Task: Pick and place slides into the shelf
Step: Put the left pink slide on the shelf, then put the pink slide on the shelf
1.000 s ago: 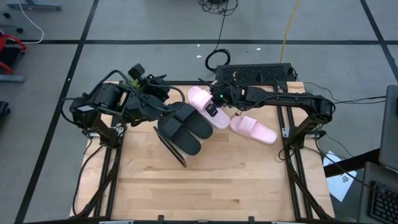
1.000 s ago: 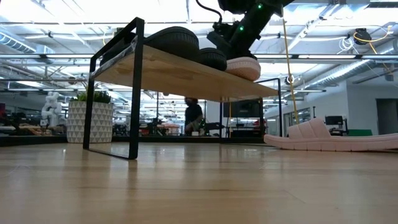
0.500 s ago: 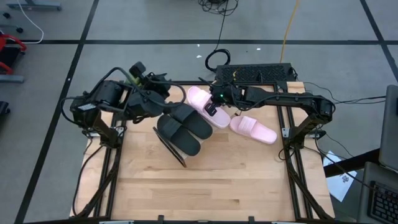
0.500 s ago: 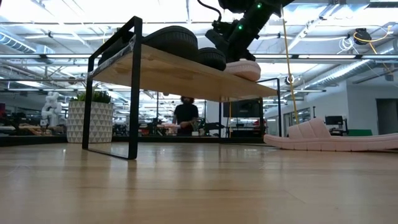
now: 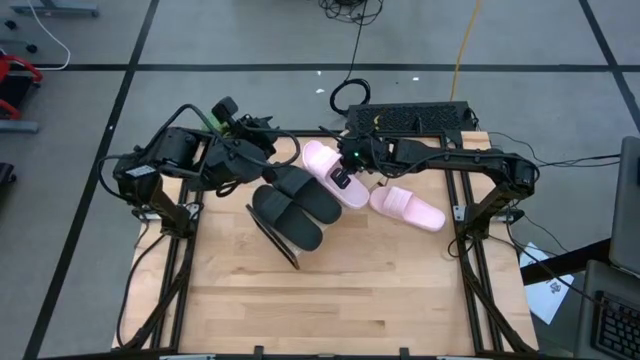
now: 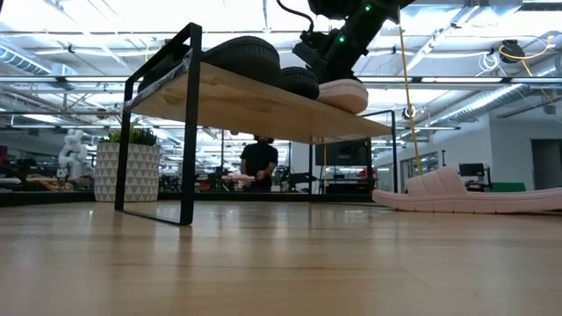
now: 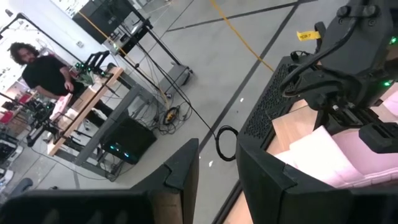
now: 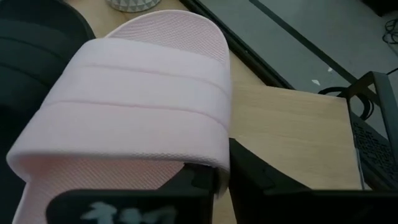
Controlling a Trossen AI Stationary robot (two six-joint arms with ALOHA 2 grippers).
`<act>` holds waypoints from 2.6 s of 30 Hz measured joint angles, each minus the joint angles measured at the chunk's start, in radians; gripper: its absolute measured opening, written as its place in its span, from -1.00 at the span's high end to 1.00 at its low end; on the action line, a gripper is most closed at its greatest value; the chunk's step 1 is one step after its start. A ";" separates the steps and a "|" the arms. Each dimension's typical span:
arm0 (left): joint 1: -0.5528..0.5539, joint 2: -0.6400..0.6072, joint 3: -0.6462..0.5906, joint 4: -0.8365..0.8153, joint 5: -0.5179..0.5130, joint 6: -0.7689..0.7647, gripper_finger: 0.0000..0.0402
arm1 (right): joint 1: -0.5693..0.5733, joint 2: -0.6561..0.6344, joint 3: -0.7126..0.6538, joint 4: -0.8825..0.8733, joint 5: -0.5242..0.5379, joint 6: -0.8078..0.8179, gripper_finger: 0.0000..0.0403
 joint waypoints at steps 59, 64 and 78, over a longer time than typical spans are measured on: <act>0.000 0.000 0.000 0.003 0.050 -0.002 0.44 | -0.007 -0.182 -0.002 -0.263 -0.105 -0.087 0.39; 0.000 0.000 0.000 0.003 0.051 -0.015 0.44 | 0.025 -0.286 -0.002 -0.441 -0.206 -0.088 0.39; 0.000 0.000 0.000 0.005 0.051 -0.042 0.44 | 0.138 -0.508 -0.350 -0.597 -0.199 -0.177 0.39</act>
